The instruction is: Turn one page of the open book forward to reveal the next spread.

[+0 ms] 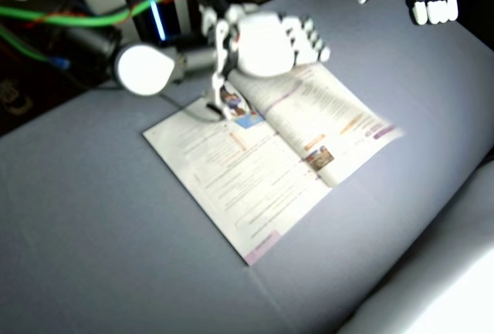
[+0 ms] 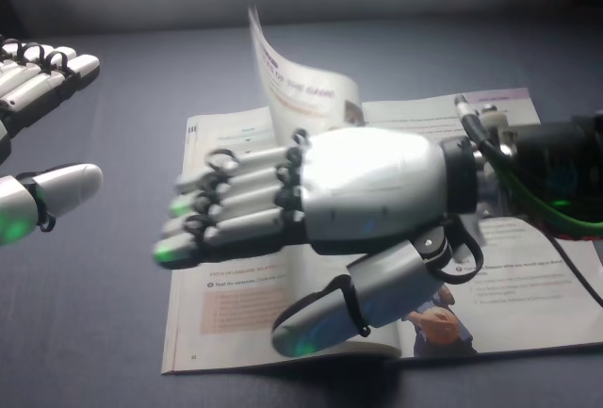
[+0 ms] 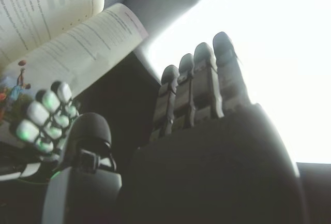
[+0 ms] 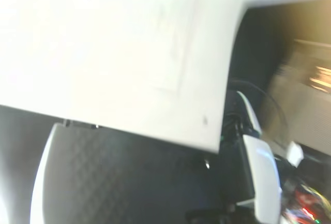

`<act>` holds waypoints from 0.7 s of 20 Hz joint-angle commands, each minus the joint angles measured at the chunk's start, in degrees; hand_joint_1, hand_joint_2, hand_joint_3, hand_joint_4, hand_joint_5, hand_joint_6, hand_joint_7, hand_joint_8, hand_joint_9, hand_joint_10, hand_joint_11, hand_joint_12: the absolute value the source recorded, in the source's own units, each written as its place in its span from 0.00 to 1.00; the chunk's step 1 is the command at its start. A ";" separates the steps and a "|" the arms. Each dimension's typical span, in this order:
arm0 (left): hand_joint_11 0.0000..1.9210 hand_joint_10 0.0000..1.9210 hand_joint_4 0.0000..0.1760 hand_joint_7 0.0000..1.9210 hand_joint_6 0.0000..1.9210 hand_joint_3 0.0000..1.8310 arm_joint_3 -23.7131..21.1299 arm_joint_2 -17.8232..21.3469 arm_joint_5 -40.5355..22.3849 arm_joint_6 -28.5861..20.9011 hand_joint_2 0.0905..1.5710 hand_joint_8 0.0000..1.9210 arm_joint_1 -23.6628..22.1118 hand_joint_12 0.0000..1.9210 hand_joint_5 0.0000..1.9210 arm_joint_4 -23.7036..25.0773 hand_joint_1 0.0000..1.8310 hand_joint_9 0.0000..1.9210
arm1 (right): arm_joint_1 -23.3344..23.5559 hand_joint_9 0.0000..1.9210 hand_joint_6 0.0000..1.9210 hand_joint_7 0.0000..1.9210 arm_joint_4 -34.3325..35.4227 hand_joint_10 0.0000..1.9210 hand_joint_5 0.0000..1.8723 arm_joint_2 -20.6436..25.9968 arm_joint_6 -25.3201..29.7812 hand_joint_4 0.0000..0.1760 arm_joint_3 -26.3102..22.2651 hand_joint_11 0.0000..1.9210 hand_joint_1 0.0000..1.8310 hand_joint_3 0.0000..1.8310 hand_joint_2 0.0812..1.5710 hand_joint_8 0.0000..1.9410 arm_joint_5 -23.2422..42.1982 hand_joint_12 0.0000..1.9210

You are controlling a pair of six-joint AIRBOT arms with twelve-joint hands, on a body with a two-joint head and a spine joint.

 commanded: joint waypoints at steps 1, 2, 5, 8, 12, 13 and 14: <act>0.00 0.00 0.00 0.05 0.00 0.00 0.37 0.23 -6.91 -0.05 0.84 0.00 -0.67 0.14 0.05 -0.64 0.00 0.04 | 1.14 0.07 0.01 0.09 2.90 0.00 0.10 0.17 0.39 0.00 -0.26 0.03 0.00 0.01 0.83 0.00 5.97 0.01; 0.00 0.00 0.00 0.05 0.00 0.00 0.47 0.11 -6.85 -0.05 0.83 0.00 -0.68 0.14 0.05 -0.63 0.00 0.04 | 1.92 0.06 0.00 0.09 2.50 0.00 0.09 0.19 0.39 0.00 -0.53 0.02 0.00 0.00 0.82 0.00 6.55 0.00; 0.00 0.00 0.00 0.04 0.00 0.00 0.69 -0.16 -6.40 -0.05 0.82 0.00 -0.84 0.12 0.05 -0.50 0.00 0.04 | 3.93 0.04 0.00 0.05 1.12 0.00 0.05 0.90 0.39 0.00 -1.83 0.01 0.00 0.00 0.80 0.00 8.04 0.00; 0.00 0.00 0.00 0.04 0.00 0.00 0.61 -0.35 -6.45 -0.05 0.82 0.00 -1.07 0.11 0.05 -0.37 0.00 0.03 | 4.27 0.07 0.01 0.08 1.18 0.01 0.07 4.10 0.38 0.00 -4.01 0.06 0.08 0.00 0.79 0.01 9.21 0.02; 0.02 0.00 0.00 0.04 0.00 0.00 -0.03 -0.32 -7.24 -0.09 0.81 0.00 -0.67 0.12 0.05 -0.45 0.00 0.04 | 3.43 0.02 0.00 0.04 3.90 0.00 0.01 8.98 0.20 0.00 -5.25 0.00 0.00 0.00 0.79 0.00 9.24 0.00; 0.00 0.00 0.00 0.04 0.00 0.00 -0.27 -0.22 -7.89 -0.19 0.81 0.00 -0.47 0.12 0.05 -0.56 0.00 0.04 | 2.59 0.00 0.00 0.03 5.52 0.00 0.00 9.89 -0.19 0.00 -5.34 0.00 0.00 0.00 0.79 0.00 9.24 0.00; 0.00 0.00 0.00 0.04 0.00 0.00 -0.56 -0.18 -8.98 -0.35 0.81 0.00 -0.24 0.12 0.05 -0.85 0.00 0.04 | 1.53 0.00 0.00 0.03 7.25 0.00 0.00 10.88 -0.88 0.00 -5.45 0.00 0.00 0.00 0.79 0.00 9.24 0.00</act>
